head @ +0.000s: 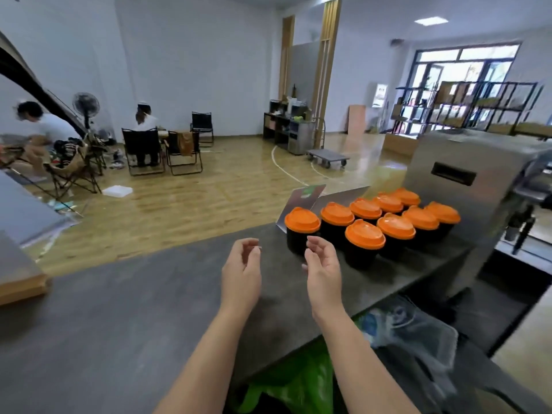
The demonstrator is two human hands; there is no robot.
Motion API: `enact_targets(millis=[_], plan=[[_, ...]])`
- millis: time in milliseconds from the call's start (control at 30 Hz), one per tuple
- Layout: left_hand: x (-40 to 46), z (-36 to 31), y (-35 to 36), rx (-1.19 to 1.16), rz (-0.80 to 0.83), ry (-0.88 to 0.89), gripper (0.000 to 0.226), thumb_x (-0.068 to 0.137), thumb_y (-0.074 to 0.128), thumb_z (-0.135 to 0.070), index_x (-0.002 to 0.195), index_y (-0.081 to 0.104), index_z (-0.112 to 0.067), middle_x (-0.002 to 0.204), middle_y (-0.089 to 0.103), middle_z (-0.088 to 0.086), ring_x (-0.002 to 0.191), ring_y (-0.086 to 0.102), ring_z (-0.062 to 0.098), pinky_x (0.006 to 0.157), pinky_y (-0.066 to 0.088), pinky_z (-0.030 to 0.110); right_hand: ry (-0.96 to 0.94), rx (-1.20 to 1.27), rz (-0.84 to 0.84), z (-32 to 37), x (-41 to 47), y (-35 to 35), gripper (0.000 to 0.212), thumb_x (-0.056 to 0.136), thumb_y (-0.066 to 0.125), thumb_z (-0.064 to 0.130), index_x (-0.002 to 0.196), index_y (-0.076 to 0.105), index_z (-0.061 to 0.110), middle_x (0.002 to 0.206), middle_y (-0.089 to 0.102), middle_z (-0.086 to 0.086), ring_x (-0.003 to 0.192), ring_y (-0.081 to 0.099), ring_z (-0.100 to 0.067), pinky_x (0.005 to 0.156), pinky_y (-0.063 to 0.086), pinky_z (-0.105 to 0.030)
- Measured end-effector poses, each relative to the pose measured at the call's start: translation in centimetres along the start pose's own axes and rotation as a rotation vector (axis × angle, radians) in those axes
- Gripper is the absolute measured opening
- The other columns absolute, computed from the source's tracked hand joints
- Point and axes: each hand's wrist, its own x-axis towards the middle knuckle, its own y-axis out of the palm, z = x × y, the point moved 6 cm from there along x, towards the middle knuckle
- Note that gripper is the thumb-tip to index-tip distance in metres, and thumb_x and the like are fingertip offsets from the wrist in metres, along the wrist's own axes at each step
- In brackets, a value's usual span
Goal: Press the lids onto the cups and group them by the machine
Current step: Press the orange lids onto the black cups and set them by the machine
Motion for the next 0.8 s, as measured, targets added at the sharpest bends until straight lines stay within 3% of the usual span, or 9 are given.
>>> enact_targets(millis=[67,167,267,400,567,700,800], plan=[[1.6,1.2,4.8,0.055,0.008,-0.048,0.016,0.100,0.050,-0.023,0.115,0.057,-0.023,0.116,0.065,-0.002,0.104,0.060,0.008,0.091,0.047,0.028,0.093,-0.035,0.067,-1.8,3.2,-2.3,0.030,0.099,0.050,0.019,0.127,0.051,0.029,0.135,0.052,0.007,0.125,0.048,-0.009,0.110,0.040,-0.041],[3.3,2.7,10.0,0.149,0.012,-0.091,0.042,0.100,0.049,-0.034,0.137,0.044,-0.016,0.139,0.051,0.002,0.127,0.050,0.018,0.108,0.041,0.037,0.273,-0.023,0.187,-4.1,6.5,-3.9,0.049,0.103,0.044,0.026,0.150,0.030,0.024,0.155,0.033,-0.001,0.142,0.032,-0.017,0.117,0.030,-0.042],[4.5,3.5,12.8,0.129,0.026,-0.156,0.058,0.101,0.043,-0.044,0.149,0.031,-0.014,0.151,0.041,0.005,0.138,0.040,0.022,0.113,0.035,0.038,0.317,-0.044,0.240,-5.3,9.1,-4.1,0.057,0.103,0.043,0.029,0.154,0.018,0.023,0.160,0.024,0.000,0.146,0.025,-0.017,0.119,0.026,-0.044],[5.7,3.8,13.8,0.040,-0.003,-0.247,0.055,0.104,0.032,-0.046,0.151,0.030,-0.018,0.151,0.044,0.003,0.138,0.041,0.023,0.106,0.034,0.033,0.304,-0.063,0.286,-5.7,11.3,-2.5,0.061,0.102,0.043,0.034,0.155,0.016,0.025,0.160,0.023,0.002,0.146,0.024,-0.018,0.119,0.024,-0.045],[4.8,2.5,12.5,0.037,0.003,-0.234,0.049,0.105,0.027,-0.046,0.146,0.036,-0.020,0.139,0.051,0.001,0.124,0.048,0.017,0.094,0.030,0.026,0.228,-0.086,0.271,-5.8,11.0,-0.7,0.051,0.102,0.041,0.039,0.150,0.034,0.024,0.150,0.041,0.002,0.139,0.037,-0.017,0.113,0.033,-0.038],[3.4,1.6,6.7,-0.039,-0.162,-0.218,0.041,0.104,0.031,-0.048,0.132,0.046,-0.023,0.120,0.056,-0.003,0.111,0.052,0.014,0.091,0.035,0.029,0.121,-0.109,0.258,-4.2,7.7,2.4,0.033,0.099,0.047,0.042,0.114,0.060,0.017,0.109,0.063,0.002,0.104,0.058,-0.012,0.080,0.045,-0.022],[1.7,1.0,0.0,-0.081,-0.310,-0.188,0.024,0.104,0.035,-0.044,0.112,0.050,-0.028,0.106,0.060,-0.006,0.104,0.057,0.016,0.089,0.041,0.031,0.118,-0.029,0.348,-3.5,3.8,7.5,0.019,0.097,0.054,0.037,0.096,0.056,0.018,0.097,0.064,0.001,0.092,0.061,-0.013,0.082,0.050,-0.029]])
